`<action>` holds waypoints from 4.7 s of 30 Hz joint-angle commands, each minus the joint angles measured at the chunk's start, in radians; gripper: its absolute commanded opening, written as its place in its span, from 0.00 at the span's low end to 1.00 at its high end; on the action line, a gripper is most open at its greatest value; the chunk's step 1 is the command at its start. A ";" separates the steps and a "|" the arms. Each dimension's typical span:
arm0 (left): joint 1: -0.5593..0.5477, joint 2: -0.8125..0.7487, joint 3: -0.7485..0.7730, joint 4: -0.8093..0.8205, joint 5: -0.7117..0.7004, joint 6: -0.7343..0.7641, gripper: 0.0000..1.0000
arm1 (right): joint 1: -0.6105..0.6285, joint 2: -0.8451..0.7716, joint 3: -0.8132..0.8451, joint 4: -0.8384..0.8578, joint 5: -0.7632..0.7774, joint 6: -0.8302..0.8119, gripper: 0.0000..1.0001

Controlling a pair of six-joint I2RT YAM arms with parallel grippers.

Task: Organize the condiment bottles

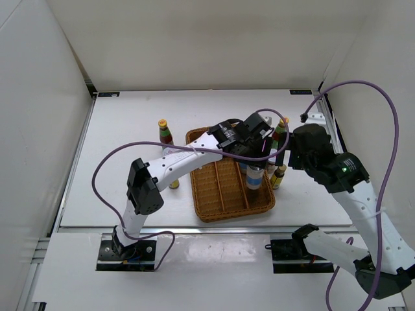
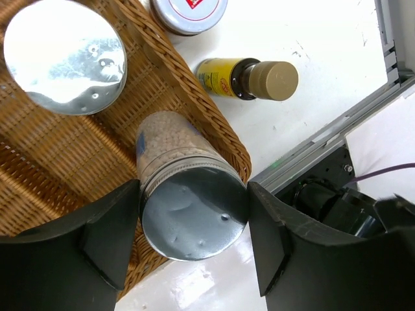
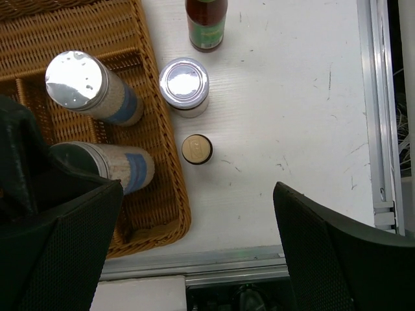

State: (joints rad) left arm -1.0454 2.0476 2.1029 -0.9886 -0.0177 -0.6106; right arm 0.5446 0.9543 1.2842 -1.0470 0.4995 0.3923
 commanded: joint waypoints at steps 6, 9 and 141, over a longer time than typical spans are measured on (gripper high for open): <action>-0.013 -0.007 0.022 0.051 -0.001 -0.005 0.23 | -0.002 -0.020 0.033 0.010 0.036 0.013 1.00; -0.013 0.003 0.006 0.051 0.012 -0.005 0.26 | -0.002 -0.011 0.033 0.010 0.036 0.013 1.00; 0.219 -0.386 -0.611 0.021 0.118 -0.077 1.00 | -0.113 0.265 -0.089 0.053 -0.102 0.082 0.80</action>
State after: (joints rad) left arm -0.8322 1.7565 1.4044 -0.9340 0.1658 -0.7006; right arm 0.4614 1.1980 1.2121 -1.0267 0.4206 0.4644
